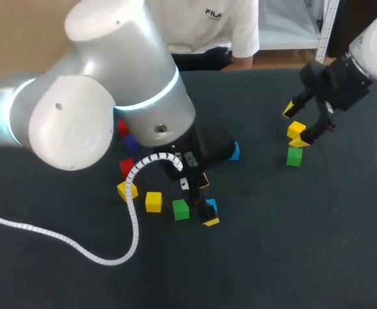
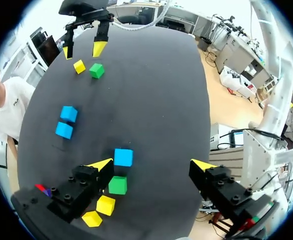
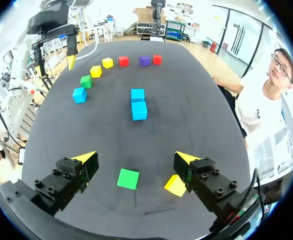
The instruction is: Place the blue cubes, place green cubes on the blue cubes, place the yellow cubes on the green cubes, then place the red cubes on the yellow cubes, and place purple cube on the red cubes.
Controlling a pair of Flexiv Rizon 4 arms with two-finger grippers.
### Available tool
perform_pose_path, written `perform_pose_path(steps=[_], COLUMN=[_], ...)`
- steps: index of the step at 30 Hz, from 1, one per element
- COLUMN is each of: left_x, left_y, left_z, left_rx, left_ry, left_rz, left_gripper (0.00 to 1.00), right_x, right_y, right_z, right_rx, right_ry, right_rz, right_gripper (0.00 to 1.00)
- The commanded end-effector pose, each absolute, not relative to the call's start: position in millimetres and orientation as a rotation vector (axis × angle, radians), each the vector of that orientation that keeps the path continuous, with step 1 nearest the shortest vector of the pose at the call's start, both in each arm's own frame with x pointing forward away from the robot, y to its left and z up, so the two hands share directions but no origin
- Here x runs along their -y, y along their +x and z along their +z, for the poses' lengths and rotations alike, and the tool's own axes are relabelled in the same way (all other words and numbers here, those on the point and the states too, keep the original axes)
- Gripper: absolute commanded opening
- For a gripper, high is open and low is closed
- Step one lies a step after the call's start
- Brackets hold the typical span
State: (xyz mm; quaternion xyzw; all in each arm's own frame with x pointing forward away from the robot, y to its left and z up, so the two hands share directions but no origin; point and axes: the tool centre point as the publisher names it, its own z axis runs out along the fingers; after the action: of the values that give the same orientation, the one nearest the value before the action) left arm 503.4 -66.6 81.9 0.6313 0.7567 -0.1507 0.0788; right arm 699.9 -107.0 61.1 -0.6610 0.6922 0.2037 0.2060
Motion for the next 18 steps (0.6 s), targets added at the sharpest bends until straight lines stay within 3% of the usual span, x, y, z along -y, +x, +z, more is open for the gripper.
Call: perform_pose_path(steps=[1,18], left_x=[69.2,71.7], left_y=[504.2,505.6], left_z=[74.0,77.5], left_rx=[-2.248,-2.15], left_ry=[1.888,1.88], left_rz=[-0.478,-0.577], left_gripper=[1.0,1.0], right_x=[107.0,107.0], right_y=[699.6,699.6], right_z=[61.2,61.2], right_rx=[-1.929,-1.929], right_ry=[-1.841,-1.841], right_rz=[0.567,0.567], right_gripper=[1.0,1.0])
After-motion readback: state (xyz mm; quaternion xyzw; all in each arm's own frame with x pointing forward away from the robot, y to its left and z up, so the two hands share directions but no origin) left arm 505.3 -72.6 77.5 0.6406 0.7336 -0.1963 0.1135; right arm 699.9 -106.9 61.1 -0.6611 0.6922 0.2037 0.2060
